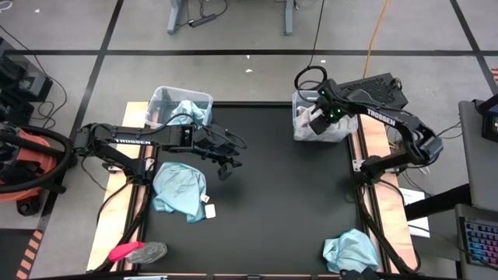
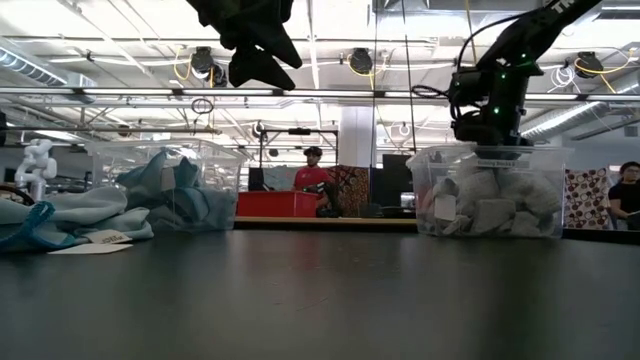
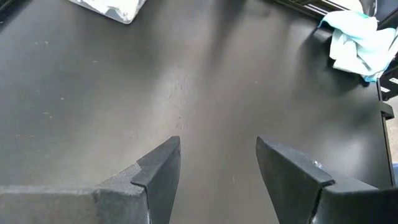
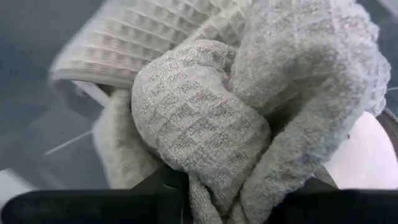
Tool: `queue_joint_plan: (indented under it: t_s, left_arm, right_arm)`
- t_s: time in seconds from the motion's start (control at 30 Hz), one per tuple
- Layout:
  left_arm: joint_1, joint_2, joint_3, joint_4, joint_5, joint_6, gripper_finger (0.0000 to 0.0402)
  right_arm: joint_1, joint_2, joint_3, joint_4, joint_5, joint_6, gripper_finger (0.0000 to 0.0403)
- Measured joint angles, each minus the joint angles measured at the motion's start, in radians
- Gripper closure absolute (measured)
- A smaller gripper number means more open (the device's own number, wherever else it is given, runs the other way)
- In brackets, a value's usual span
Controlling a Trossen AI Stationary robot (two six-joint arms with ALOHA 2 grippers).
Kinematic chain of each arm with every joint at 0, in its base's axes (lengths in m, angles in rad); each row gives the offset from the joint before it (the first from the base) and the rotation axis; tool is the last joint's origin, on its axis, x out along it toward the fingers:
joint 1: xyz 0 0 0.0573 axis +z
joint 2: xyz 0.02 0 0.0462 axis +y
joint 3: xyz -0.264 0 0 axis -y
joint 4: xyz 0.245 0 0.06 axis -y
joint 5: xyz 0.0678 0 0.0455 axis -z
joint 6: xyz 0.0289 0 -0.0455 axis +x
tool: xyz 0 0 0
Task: Sort microfiber towel by color & place in baskets
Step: Put the gray microfiber towel into the right transparent bin
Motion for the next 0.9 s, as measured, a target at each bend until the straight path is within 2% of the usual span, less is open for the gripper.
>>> queue_joint_plan:
  t_s: [0.63, 0.73, 0.9]
  left_arm:
    - [0.0, 0.0, 0.0, 0.0, 0.0, 0.002, 0.0185]
    - [0.0, 0.0, 0.0, 0.0, 0.0, 0.002, 0.0185]
    - [0.0, 0.0, 0.0, 0.0, 0.0, 0.002, 0.0185]
  right_arm:
    - [0.0, -0.222, 0.0, -0.018, -0.095, 0.062, 0.0297]
    - [0.0, -0.23, 0.0, -0.024, -0.112, 0.075, 0.0281]
    - [0.0, -0.231, 0.0, -0.036, -0.112, 0.079, 0.0232]
